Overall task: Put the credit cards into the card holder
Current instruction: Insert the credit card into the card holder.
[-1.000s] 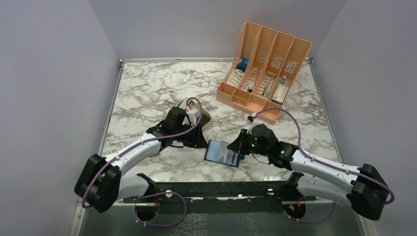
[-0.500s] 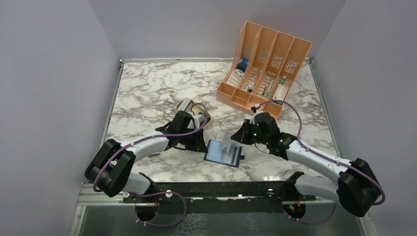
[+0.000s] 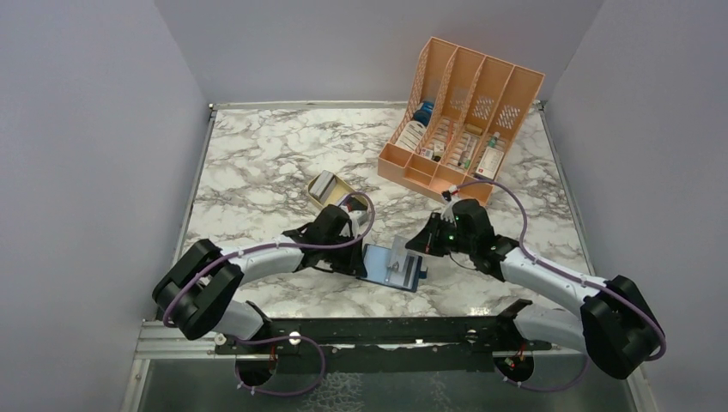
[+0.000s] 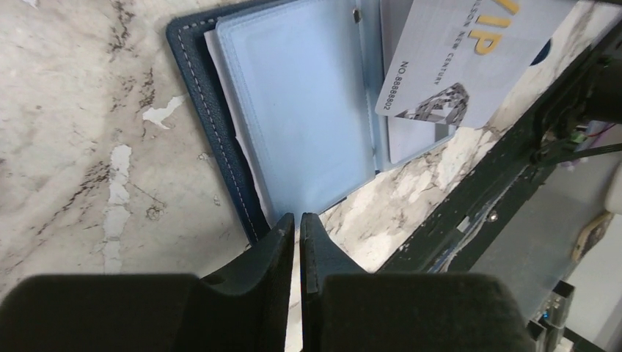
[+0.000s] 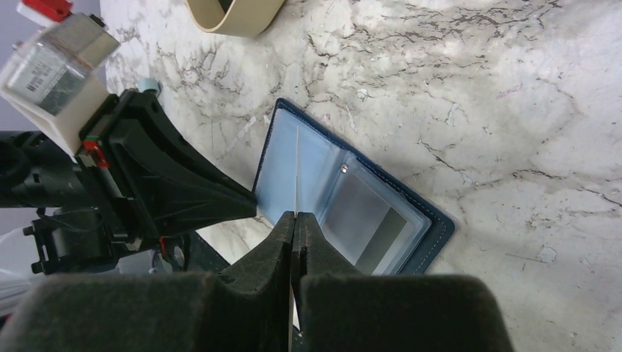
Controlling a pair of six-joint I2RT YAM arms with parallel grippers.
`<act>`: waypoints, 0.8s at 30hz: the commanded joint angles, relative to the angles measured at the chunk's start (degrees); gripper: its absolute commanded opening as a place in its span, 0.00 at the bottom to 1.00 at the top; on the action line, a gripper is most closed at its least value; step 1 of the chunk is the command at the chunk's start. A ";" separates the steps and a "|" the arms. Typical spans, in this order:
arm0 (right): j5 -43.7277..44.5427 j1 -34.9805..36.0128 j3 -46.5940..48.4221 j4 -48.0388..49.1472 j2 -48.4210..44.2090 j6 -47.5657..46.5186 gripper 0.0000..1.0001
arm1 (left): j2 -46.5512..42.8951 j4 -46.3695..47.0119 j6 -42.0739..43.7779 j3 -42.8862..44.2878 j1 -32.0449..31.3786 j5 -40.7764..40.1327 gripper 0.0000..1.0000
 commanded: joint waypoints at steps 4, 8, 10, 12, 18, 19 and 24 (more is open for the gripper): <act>-5.55 -1.02 0.87 4.37 4.44 -1.34 0.01 | 0.77 2.88 -3.49 -2.73 -3.81 -6.68 0.07; -4.10 -1.02 0.52 3.99 3.83 -1.69 0.01 | -1.83 2.94 -5.44 -3.38 -4.62 -7.10 0.06; -3.67 -1.02 -0.22 4.24 2.99 -1.54 0.01 | -4.23 2.89 -6.32 -3.78 -4.66 -7.91 0.07; -3.47 -1.02 -0.73 4.04 2.04 -1.31 0.01 | -6.60 2.27 -6.73 -3.92 -4.69 -9.31 0.10; -1.65 -1.11 -1.81 2.19 -0.55 -0.54 0.01 | -7.90 -3.09 -3.68 -1.74 -4.06 -17.61 0.19; -1.19 -1.15 -2.01 2.01 -1.06 -0.34 0.01 | -7.39 -3.18 -3.19 -1.44 -3.93 -17.66 0.20; 1.86 -1.13 -2.97 1.72 -2.34 1.55 0.01 | -5.29 -3.72 -1.69 -0.40 -3.72 -19.39 0.21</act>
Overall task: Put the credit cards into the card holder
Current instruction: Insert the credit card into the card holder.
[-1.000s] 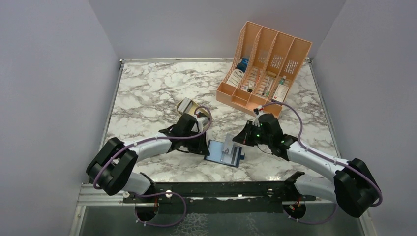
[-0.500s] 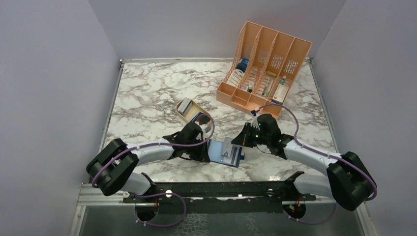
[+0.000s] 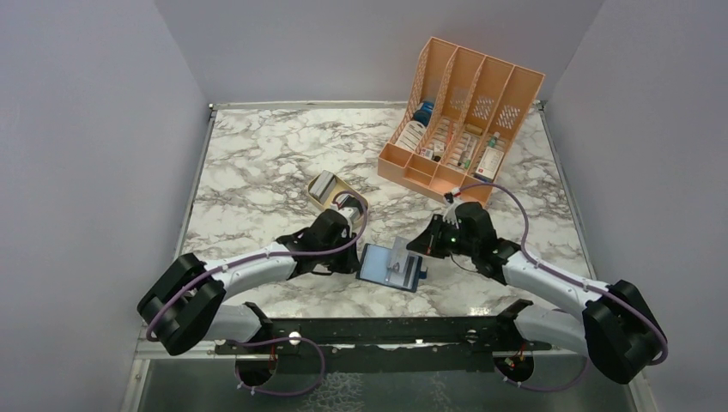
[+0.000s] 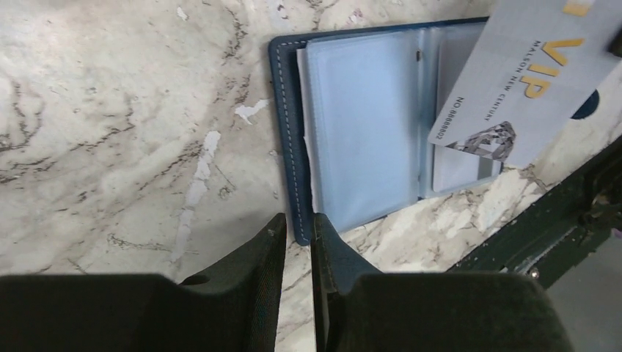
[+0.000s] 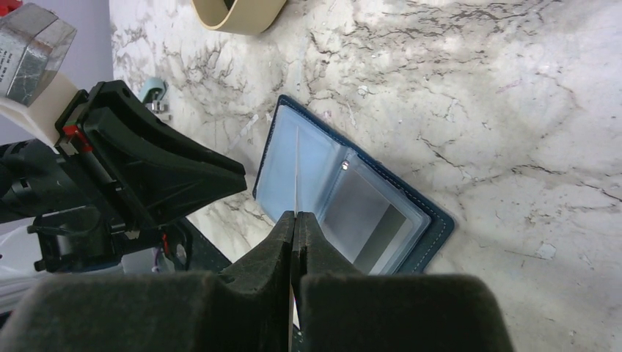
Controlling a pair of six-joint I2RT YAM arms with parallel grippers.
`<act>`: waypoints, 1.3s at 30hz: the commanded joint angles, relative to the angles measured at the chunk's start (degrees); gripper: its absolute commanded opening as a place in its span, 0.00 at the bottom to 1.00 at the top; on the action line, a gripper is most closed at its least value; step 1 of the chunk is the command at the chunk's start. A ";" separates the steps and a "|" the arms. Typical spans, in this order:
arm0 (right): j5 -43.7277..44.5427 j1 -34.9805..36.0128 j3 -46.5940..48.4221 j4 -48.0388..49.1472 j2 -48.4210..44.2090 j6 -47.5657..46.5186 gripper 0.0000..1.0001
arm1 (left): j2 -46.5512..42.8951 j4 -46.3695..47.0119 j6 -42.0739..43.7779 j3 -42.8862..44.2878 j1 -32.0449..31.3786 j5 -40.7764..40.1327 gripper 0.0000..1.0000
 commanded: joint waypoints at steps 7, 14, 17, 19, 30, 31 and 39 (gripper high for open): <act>3.16 -0.39 -1.53 0.93 -0.27 2.30 0.01 | 4.20 -0.45 3.21 1.87 0.31 -2.24 0.19; 2.25 -0.39 -3.16 3.01 0.32 3.56 0.01 | 3.40 0.05 1.54 1.20 0.28 1.05 0.11; 1.82 -0.34 -3.76 3.29 0.60 3.55 0.01 | 2.65 0.26 1.15 0.58 0.24 1.84 0.10; 1.22 -0.32 -4.38 3.33 0.57 3.95 0.01 | 2.34 0.26 0.90 0.06 0.24 2.15 0.10; 1.39 -0.34 -4.36 0.99 -3.34 5.11 0.01 | 0.78 1.30 -1.08 -2.17 -0.02 3.67 0.10; 2.07 -0.34 -3.86 -0.26 -4.16 4.87 0.01 | 0.53 1.46 -1.25 -2.35 -0.07 3.79 0.10; 1.47 -0.34 -3.28 0.87 -5.37 5.13 0.01 | -0.46 3.27 -2.29 -3.40 -0.20 4.35 0.10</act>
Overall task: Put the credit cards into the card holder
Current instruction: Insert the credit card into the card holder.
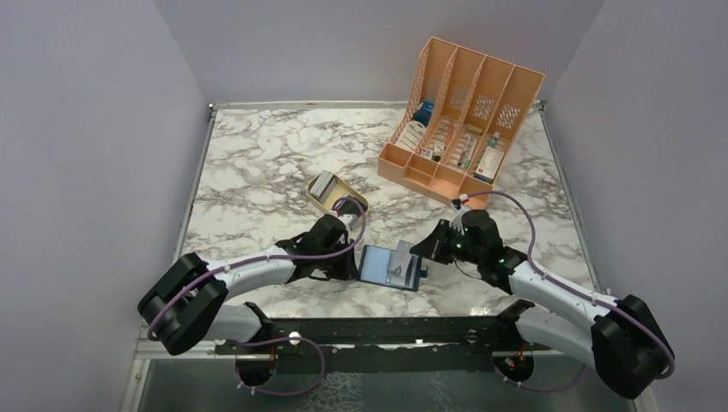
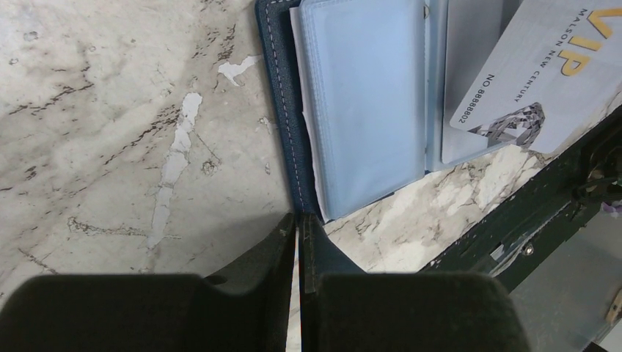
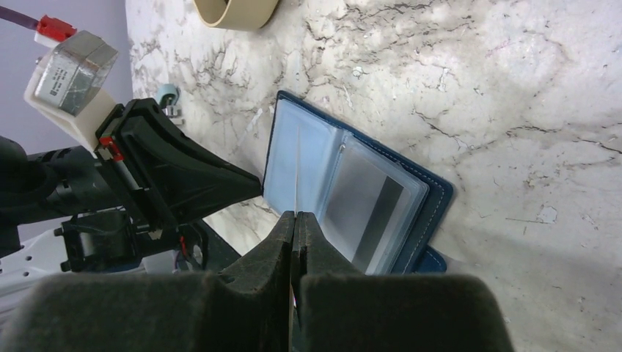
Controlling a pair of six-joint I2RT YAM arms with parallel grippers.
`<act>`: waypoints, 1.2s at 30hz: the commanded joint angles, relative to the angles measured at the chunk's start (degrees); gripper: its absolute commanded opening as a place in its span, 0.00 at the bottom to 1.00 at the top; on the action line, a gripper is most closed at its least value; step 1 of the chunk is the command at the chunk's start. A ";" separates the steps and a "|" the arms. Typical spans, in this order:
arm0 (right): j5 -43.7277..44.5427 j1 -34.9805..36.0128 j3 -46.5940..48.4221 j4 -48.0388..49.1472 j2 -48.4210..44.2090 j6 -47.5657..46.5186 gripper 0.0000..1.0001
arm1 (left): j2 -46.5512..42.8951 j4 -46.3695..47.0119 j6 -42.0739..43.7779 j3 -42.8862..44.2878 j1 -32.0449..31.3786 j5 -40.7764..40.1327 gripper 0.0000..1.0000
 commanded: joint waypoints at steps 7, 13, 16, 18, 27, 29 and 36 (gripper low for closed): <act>0.14 -0.35 0.30 4.58 4.27 0.04 0.01 | -0.07 2.59 -0.65 -1.00 -0.18 1.83 0.10; -2.67 -0.34 -0.60 8.98 9.40 0.37 0.01 | 0.74 2.91 -0.39 -0.63 -0.27 2.17 0.10; -3.86 -0.34 -0.85 10.22 11.06 0.51 0.01 | 0.93 3.02 -0.38 -0.66 -0.34 2.18 0.10; -3.88 -0.34 -0.96 10.38 11.34 0.51 0.01 | 0.92 3.08 -0.30 -0.75 -0.31 2.13 0.10; -3.69 -0.34 -2.24 10.89 12.25 0.90 0.01 | 0.58 3.13 -0.51 -1.06 -0.36 1.87 0.09; -3.87 -0.34 -2.49 10.90 12.80 0.71 0.01 | 0.40 3.14 -0.56 -1.22 -0.35 1.74 0.09; -4.63 -0.34 -3.93 12.08 13.09 1.21 0.01 | 0.40 3.35 -0.74 -1.29 -0.36 1.70 0.09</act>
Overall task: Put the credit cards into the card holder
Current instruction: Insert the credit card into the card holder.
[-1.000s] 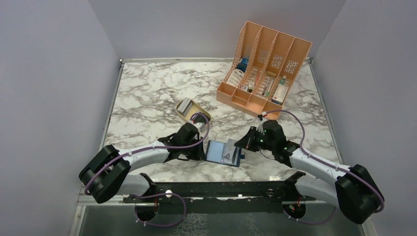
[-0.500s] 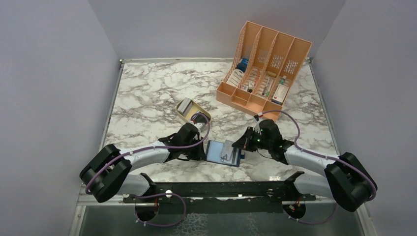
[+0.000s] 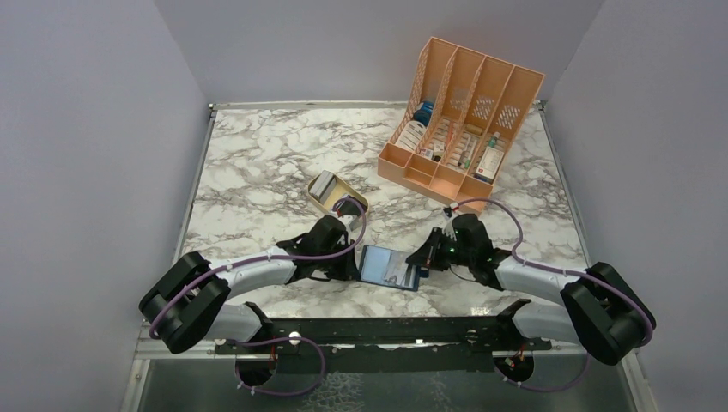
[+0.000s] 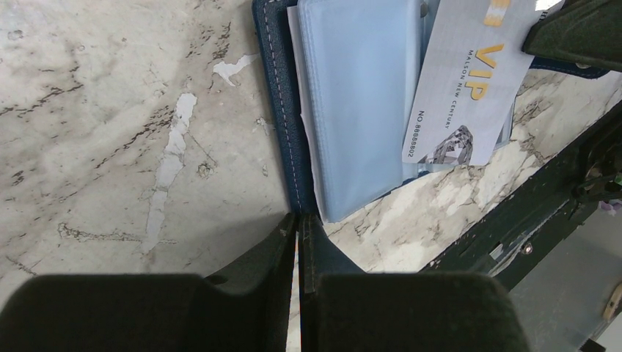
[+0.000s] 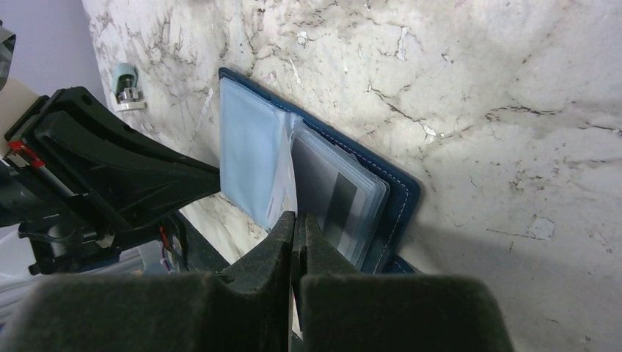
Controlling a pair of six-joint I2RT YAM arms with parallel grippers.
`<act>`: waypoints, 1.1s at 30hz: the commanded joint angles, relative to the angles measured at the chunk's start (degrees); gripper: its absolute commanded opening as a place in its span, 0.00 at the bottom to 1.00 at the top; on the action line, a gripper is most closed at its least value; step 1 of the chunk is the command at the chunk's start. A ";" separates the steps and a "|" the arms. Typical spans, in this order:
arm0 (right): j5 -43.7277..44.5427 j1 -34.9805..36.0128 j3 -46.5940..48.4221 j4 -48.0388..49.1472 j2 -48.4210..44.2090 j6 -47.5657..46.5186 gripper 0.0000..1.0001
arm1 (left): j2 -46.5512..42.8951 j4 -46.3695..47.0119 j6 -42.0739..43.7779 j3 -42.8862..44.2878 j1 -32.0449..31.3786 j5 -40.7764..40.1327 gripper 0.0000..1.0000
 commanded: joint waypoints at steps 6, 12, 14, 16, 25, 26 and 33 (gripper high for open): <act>-1.50 -0.34 -1.33 4.20 1.86 0.01 0.01 | -0.10 1.68 -0.37 -0.74 -0.32 0.92 0.09; -3.63 -0.34 -0.08 6.66 6.44 -0.45 0.01 | -0.10 1.66 -0.39 -0.33 -0.34 0.84 0.09; -4.09 -0.29 -0.12 7.72 7.10 -0.35 0.01 | -0.06 1.65 -0.45 -0.41 -0.33 0.83 0.09; -4.09 -0.26 -0.12 8.13 7.40 -0.44 0.01 | 0.07 1.76 -0.51 -0.43 -0.34 0.92 0.09; -5.27 -0.26 0.93 8.85 8.60 -2.18 0.01 | 0.64 1.90 -0.50 -0.37 -0.29 0.98 0.09; -5.63 -0.26 0.97 9.51 8.92 -2.35 0.01 | 0.69 1.96 -0.52 -0.38 -0.33 1.01 0.09; -6.91 -0.26 2.00 12.39 11.82 -3.05 0.01 | 0.33 2.05 -0.50 -0.46 -0.42 1.08 0.09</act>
